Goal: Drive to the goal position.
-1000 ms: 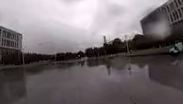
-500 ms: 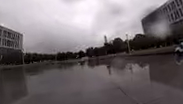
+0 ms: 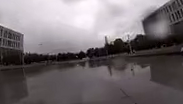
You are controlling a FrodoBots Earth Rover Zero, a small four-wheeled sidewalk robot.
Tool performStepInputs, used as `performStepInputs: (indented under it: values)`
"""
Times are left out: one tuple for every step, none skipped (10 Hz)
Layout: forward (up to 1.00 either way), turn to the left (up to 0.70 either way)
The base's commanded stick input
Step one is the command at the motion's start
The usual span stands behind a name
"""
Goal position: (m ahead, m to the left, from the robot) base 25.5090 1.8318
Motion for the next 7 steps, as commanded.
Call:
performStepInputs:
  values:
    - [0.70, 0.00]
    - [0.70, 0.00]
    - [0.70, 0.00]
    - [0.70, 0.00]
    - [0.70, 0.00]
    - [0.70, 0.00]
    - [0.70, 0.00]
